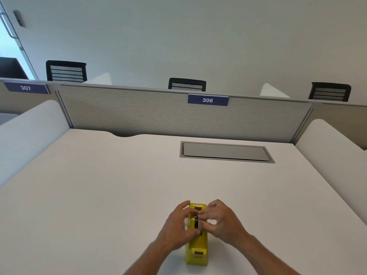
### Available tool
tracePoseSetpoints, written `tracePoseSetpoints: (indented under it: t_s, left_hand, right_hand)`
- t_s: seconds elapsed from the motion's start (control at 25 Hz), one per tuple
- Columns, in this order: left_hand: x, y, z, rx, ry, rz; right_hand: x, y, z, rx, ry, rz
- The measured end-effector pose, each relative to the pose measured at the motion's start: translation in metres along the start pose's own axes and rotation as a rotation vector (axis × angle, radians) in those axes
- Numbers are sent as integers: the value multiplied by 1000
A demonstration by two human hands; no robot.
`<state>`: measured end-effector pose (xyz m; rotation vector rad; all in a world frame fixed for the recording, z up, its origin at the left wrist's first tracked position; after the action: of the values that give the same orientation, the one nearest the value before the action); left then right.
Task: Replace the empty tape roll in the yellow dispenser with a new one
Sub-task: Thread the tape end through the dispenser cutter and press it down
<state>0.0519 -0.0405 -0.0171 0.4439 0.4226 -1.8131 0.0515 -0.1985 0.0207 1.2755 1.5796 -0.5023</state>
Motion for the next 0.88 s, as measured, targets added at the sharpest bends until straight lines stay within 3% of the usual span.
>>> tracePoseSetpoints:
  t_s: [0.32, 0.88]
  left_hand:
    - [-2, -1, 3, 15, 15, 6]
    - [-4, -2, 11, 32, 61, 18]
  right_hand:
    - [3, 0, 2, -58, -80, -35]
    - [1, 4, 4, 8, 50, -35]
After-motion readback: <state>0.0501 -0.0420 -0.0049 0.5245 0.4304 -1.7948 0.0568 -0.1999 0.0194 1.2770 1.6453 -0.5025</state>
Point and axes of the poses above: each hand's wrist, its own y-axis towards the middle knuckle, its own x-axis out of the palm, z = x × y, the point moved 5 cm from there along y, towards the middle knuckle, and after that the axes turned 8 degrees about -y, right-handed, at the moved point
